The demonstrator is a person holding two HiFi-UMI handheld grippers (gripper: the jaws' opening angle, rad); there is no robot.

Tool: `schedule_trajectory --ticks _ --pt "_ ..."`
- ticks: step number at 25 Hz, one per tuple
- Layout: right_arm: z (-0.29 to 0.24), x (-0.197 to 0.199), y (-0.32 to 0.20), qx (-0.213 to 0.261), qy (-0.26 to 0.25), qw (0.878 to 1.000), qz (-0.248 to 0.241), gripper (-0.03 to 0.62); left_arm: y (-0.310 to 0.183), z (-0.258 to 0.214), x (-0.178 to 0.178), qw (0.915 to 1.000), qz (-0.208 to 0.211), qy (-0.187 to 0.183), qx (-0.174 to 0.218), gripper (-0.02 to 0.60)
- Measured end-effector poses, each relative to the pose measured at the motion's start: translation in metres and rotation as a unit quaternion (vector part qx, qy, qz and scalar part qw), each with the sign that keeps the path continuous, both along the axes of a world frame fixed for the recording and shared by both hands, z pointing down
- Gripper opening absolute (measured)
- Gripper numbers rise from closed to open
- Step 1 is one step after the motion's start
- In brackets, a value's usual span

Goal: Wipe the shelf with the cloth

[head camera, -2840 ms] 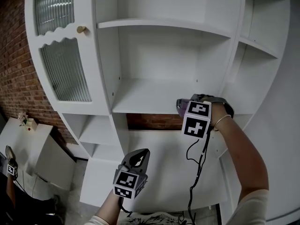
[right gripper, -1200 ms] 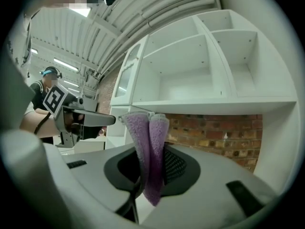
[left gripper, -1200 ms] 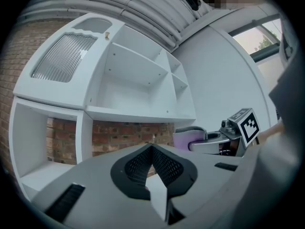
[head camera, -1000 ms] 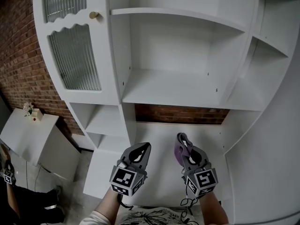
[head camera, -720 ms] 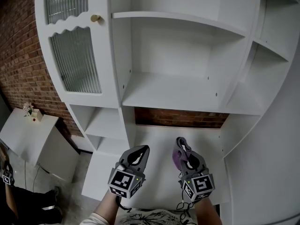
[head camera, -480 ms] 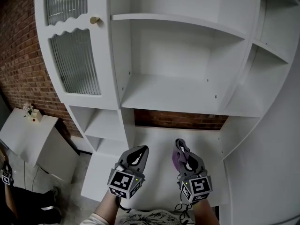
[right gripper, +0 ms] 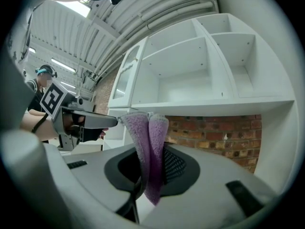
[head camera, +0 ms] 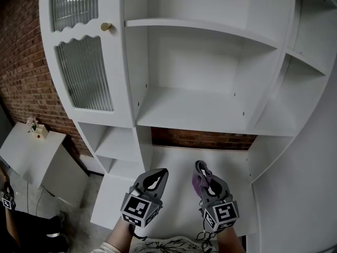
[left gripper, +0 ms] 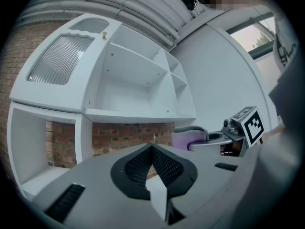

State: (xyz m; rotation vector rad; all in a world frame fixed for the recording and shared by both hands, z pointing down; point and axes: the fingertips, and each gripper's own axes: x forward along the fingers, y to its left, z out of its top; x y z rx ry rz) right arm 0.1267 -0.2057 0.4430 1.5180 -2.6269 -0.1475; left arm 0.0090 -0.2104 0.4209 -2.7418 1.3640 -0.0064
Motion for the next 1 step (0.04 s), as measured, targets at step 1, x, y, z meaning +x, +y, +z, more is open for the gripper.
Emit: schedule_trajectory --ticks 1 --pt "-0.0003 0.0003 -0.0005 -0.001 -0.002 1.0 -0.001 0.071 0.0002 0.0005 0.0009 1.0 0.002 -0.002 0.0 0.014"
